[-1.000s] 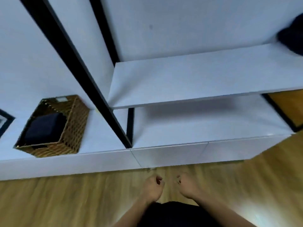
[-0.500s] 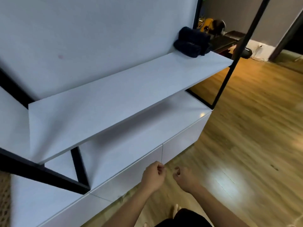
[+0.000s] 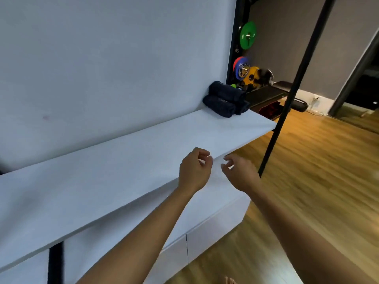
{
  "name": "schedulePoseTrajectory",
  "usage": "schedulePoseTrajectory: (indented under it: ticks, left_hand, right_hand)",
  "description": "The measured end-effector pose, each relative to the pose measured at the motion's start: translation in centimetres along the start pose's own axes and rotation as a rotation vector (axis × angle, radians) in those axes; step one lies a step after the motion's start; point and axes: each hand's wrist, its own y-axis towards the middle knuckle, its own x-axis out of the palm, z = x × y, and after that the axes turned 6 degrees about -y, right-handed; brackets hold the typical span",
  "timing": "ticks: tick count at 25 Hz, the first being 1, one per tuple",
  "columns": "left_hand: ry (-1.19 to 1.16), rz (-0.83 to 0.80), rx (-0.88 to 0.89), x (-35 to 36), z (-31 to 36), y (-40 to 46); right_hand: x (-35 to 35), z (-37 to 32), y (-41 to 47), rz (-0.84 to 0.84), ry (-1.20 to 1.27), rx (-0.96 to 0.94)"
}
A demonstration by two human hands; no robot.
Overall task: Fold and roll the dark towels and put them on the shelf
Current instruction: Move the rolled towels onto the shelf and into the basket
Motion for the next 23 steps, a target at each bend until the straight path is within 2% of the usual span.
schedulePoseTrajectory:
  ticks: [4,10,15,17,20,23]
  left_hand:
    - [-0.043,0.074,-0.058,6.7,2.8,10.8]
    - [-0.029,0.102,-0.34,15.1,3.6,25.1]
    - [-0.009,0.208,-0.576,18.5,3.4,35.2]
    - [-0.054,0.222,-0.641,19.1,2.4,37.7]
    - [0.006,0.167,-0.593,20.0,1.2,40.6]
    - [0.01,0.13,-0.555,19.7,1.2,41.6]
  right_hand:
    - [-3.7,4.9,12.3,0.073,-0.019,-0.074]
    - [-6.9,11.1,26.6,0.12,-0.014,-0.149]
    - [-6.8,11.7,37.5,0.102,-0.04,-0.094]
    - [-5.5,11.4,40.4,0.033,-0.088,-0.085]
    - [-2.8,11.3,43.2,-0.083,-0.099,-0.086]
    - [-1.2,11.0,44.2,-0.057,-0.059,-0.085]
